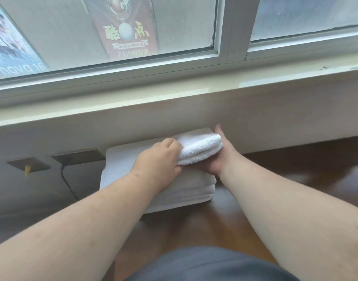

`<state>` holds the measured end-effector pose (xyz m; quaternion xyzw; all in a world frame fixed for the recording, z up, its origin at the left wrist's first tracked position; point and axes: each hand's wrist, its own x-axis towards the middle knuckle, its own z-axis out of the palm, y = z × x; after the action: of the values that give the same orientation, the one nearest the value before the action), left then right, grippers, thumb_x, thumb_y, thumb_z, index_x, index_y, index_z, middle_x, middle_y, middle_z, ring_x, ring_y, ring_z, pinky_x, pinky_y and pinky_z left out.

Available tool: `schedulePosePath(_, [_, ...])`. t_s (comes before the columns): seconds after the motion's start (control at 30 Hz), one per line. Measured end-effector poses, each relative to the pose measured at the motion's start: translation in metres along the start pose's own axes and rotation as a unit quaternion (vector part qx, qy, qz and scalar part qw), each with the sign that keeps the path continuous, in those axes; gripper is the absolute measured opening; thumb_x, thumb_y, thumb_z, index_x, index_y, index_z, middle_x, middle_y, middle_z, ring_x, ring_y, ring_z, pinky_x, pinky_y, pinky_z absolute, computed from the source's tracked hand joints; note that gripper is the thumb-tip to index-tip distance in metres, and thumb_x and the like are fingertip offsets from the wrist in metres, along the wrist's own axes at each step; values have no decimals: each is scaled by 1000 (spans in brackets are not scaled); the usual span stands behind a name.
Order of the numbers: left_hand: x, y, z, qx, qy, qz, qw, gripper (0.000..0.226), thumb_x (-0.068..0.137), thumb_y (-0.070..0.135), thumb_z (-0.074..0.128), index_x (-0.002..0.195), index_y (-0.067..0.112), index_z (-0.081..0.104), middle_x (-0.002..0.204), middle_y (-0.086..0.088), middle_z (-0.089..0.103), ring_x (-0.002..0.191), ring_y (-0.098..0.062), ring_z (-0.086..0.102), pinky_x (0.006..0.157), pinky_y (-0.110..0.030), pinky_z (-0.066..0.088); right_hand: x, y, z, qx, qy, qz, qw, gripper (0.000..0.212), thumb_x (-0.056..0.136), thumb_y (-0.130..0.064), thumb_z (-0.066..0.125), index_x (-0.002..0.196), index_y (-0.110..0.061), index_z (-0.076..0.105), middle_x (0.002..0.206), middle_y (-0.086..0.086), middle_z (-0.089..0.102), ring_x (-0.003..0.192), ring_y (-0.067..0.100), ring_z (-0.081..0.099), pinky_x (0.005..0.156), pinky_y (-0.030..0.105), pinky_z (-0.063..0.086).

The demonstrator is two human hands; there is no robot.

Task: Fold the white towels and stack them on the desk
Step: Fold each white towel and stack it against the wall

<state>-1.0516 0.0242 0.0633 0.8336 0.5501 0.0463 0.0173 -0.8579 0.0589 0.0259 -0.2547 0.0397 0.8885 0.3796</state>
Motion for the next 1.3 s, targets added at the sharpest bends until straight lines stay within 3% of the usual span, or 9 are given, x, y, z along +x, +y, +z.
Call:
schedulePosePath(0.2, [-23, 6, 12, 72, -33, 97, 992, 60, 86, 22, 55, 142, 31, 34, 149, 4, 37, 127, -23, 45, 98, -36, 38, -5, -13, -9, -200, 96, -24, 975, 36, 70, -16, 68, 99, 5, 70, 98, 21, 71, 86, 33, 71, 71, 41, 58])
schedulePosePath(0.33, [-55, 23, 36, 45, 140, 308, 940, 42, 85, 13, 47, 122, 30, 56, 110, -2, 62, 87, -24, 61, 74, -32, 49, -2, -10, -18, -277, 211, -27, 937, 12, 79, -13, 56, 85, -4, 60, 72, 14, 66, 60, 27, 67, 55, 29, 53])
schedulePosePath(0.5, [-77, 34, 61, 76, -111, 208, 969, 55, 85, 33, 56, 137, 23, 43, 115, 2, 56, 97, -22, 58, 76, -34, 48, 0, -11, -3, -408, 295, -46, 863, 25, 87, -29, 70, 95, -6, 69, 75, 9, 73, 63, 22, 70, 56, 25, 51])
schedulePosePath(0.57, [-74, 29, 66, 58, -101, 139, 983, 66, 87, 36, 54, 146, 19, 30, 134, -1, 47, 114, -24, 53, 90, -35, 45, -6, -19, 4, -523, 340, -57, 779, 38, 86, -34, 72, 110, -6, 68, 90, 8, 73, 78, 22, 69, 71, 29, 53])
schedulePosePath(0.67, [-79, 28, 72, 55, -81, 131, 986, 77, 84, 40, 57, 150, 14, 27, 143, -4, 44, 121, -25, 49, 96, -36, 43, -15, -20, 17, -730, 414, -159, 519, 53, 82, -33, 69, 128, -11, 53, 120, 9, 60, 106, 29, 61, 89, 34, 49])
schedulePosePath(0.73, [-86, 30, 76, 45, -69, 117, 990, 82, 80, 43, 59, 150, 12, 28, 145, -6, 42, 124, -26, 46, 100, -38, 41, -16, 7, 32, -794, 324, -306, 414, 53, 87, -31, 61, 137, -16, 48, 134, 10, 51, 123, 30, 49, 102, 36, 40])
schedulePosePath(0.87, [-92, 32, 83, 52, -89, 42, 994, 78, 88, 51, 46, 150, 11, 22, 151, -13, 29, 136, -32, 23, 113, -42, 18, -3, 78, 39, -921, 24, -257, 293, 53, 95, -43, 52, 144, -25, 44, 153, 0, 39, 142, 19, 29, 115, 33, 20])
schedulePosePath(1.13, [-123, 19, 82, 20, -55, -181, 982, 74, 87, 61, 40, 145, 16, 26, 146, -4, 22, 132, -26, 19, 107, -39, 20, 10, 95, 16, -964, 51, -208, 160, 78, 84, -54, 63, 149, -28, 27, 159, 2, 25, 147, 24, 19, 120, 42, 13])
schedulePosePath(1.3, [-129, 0, 87, -78, -56, -134, 986, 68, 92, 47, 47, 147, 16, 22, 135, -3, 36, 122, -22, 36, 106, -33, 33, 15, 108, 17, -970, 47, -230, 65, 82, 82, -34, 68, 150, -22, 23, 154, 4, 30, 140, 27, 30, 114, 47, 25])
